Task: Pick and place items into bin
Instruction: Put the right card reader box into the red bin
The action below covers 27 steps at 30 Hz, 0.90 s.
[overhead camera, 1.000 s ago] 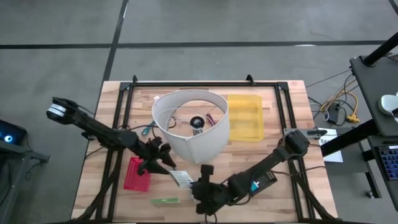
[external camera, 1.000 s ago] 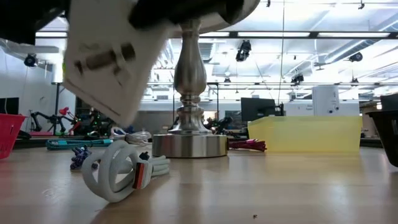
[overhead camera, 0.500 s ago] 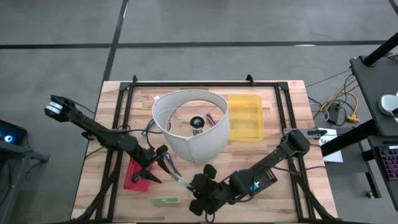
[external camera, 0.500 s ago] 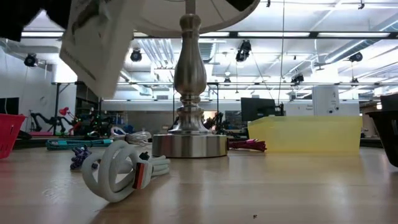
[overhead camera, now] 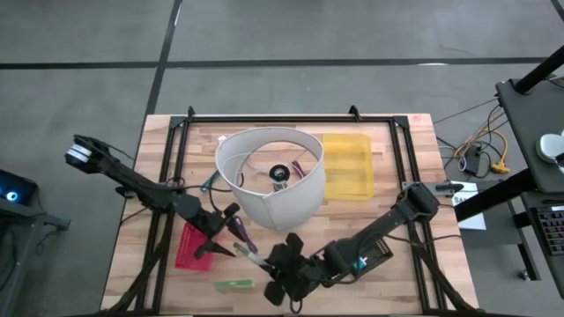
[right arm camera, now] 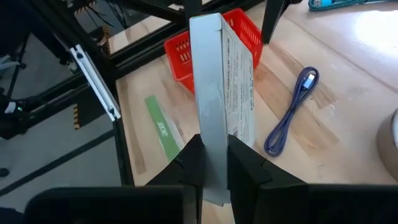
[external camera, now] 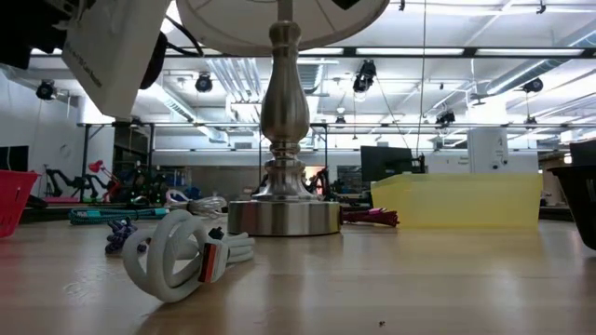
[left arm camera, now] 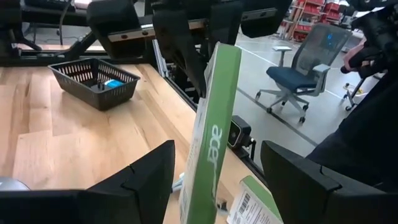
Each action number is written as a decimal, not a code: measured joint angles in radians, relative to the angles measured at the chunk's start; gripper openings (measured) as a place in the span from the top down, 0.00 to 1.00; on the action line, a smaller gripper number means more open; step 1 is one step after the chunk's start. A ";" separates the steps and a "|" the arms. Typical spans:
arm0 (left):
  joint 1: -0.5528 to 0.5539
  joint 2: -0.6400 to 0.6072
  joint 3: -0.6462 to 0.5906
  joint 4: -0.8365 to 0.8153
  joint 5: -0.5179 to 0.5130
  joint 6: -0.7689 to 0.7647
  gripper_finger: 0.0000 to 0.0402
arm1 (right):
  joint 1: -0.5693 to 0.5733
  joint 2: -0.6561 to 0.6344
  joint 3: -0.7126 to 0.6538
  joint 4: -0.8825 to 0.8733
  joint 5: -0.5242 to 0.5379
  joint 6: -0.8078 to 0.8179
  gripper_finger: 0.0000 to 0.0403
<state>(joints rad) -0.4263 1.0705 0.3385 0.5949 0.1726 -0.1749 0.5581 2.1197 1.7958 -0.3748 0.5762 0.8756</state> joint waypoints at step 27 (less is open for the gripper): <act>0.000 0.065 0.042 0.021 -0.006 -0.009 0.96 | -0.014 0.000 0.000 0.022 -0.007 -0.020 0.90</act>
<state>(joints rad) -0.4267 1.1352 0.3809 0.6154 0.1670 -0.1841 0.5442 2.1197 1.7954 -0.3529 0.5694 0.8558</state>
